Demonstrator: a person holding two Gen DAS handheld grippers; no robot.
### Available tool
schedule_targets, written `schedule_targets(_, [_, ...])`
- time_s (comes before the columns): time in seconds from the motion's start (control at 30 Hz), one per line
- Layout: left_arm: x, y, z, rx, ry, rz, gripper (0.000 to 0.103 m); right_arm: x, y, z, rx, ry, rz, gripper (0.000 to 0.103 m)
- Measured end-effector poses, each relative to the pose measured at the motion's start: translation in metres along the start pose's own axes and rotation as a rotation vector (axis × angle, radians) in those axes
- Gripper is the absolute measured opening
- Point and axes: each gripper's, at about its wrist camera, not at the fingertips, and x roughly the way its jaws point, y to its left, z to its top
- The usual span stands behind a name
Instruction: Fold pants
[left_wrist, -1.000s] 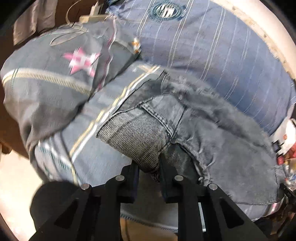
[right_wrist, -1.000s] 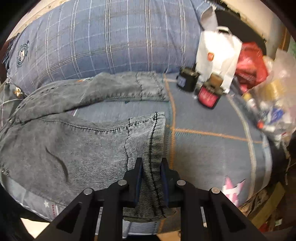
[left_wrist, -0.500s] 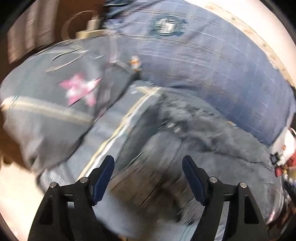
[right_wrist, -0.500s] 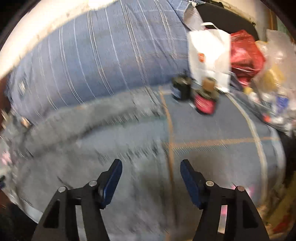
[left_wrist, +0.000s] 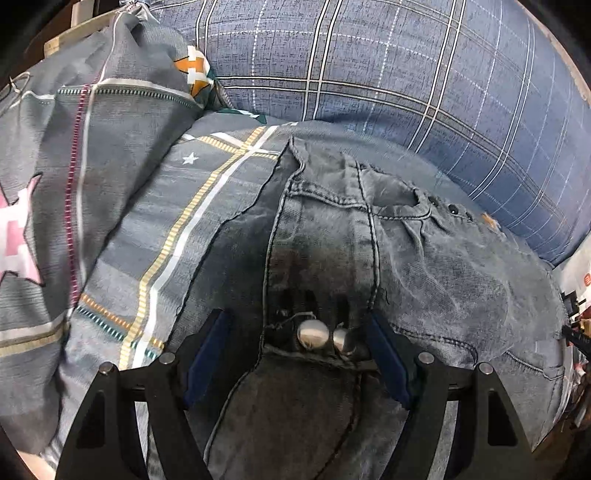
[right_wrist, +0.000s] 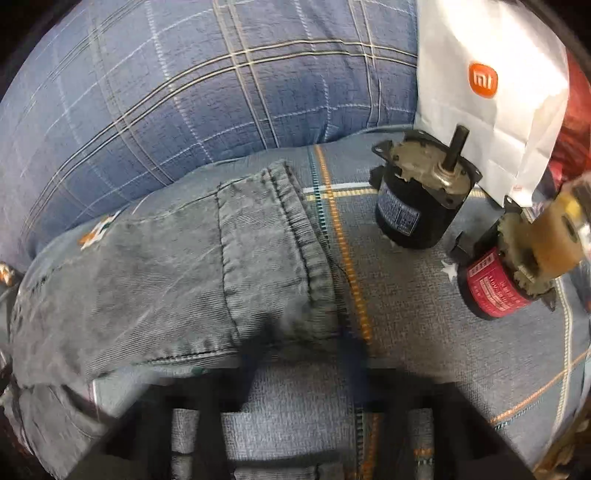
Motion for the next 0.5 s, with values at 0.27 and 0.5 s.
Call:
schedule_targets(0.27, [-0.001,0.012,0.018,-0.022,0.005,0.024,0.076,-0.005,0.003,-0.034,-0.127,0.100,-0.111,0.039])
schedule_targets(0.5, [0.002,0.017,0.059,-0.017,-0.029,-0.033,0.076,-0.056,-0.004,0.008,0.004,-0.148,0.021,0.077])
